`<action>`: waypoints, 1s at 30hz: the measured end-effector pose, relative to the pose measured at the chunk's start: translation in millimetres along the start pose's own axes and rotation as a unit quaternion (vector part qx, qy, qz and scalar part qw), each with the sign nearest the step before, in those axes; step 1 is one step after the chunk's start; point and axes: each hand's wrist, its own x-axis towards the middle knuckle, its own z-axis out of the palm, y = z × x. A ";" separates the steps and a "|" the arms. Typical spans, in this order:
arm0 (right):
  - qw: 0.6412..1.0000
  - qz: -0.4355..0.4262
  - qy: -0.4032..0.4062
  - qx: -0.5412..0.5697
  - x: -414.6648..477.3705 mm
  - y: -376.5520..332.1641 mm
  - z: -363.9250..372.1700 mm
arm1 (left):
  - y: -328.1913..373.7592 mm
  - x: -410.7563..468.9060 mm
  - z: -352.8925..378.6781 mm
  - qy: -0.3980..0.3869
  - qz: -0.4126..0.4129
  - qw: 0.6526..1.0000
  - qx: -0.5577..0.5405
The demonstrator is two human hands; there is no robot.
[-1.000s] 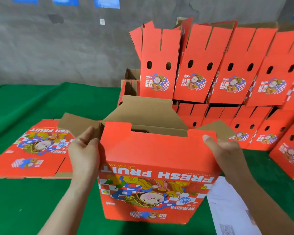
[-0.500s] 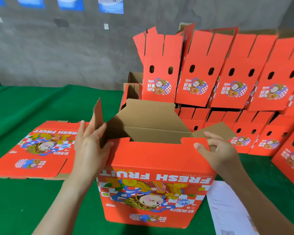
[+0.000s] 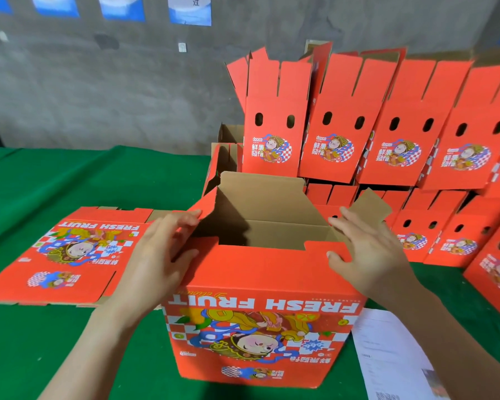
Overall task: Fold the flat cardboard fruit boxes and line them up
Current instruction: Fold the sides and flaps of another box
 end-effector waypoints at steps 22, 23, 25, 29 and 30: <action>0.962 -0.224 -0.085 -0.133 23.3 -17.5 -8.6 | 1.5 67.2 18.9 -0.261 -0.062 0.959 0.092; 0.960 -0.256 -0.069 -0.090 20.7 -15.1 -7.6 | -1.4 69.6 21.6 -0.266 -0.073 0.959 0.062; 0.945 -0.327 -0.019 -0.004 13.7 -11.2 -4.5 | -7.3 71.8 24.6 -0.274 -0.075 0.956 0.066; 0.945 -0.280 0.009 0.170 5.0 -3.2 7.1 | -13.5 72.2 27.1 -0.257 -0.059 0.964 0.033; 0.948 -0.249 -0.010 0.198 4.6 -1.4 10.9 | -14.8 71.5 27.6 -0.246 -0.049 0.968 0.018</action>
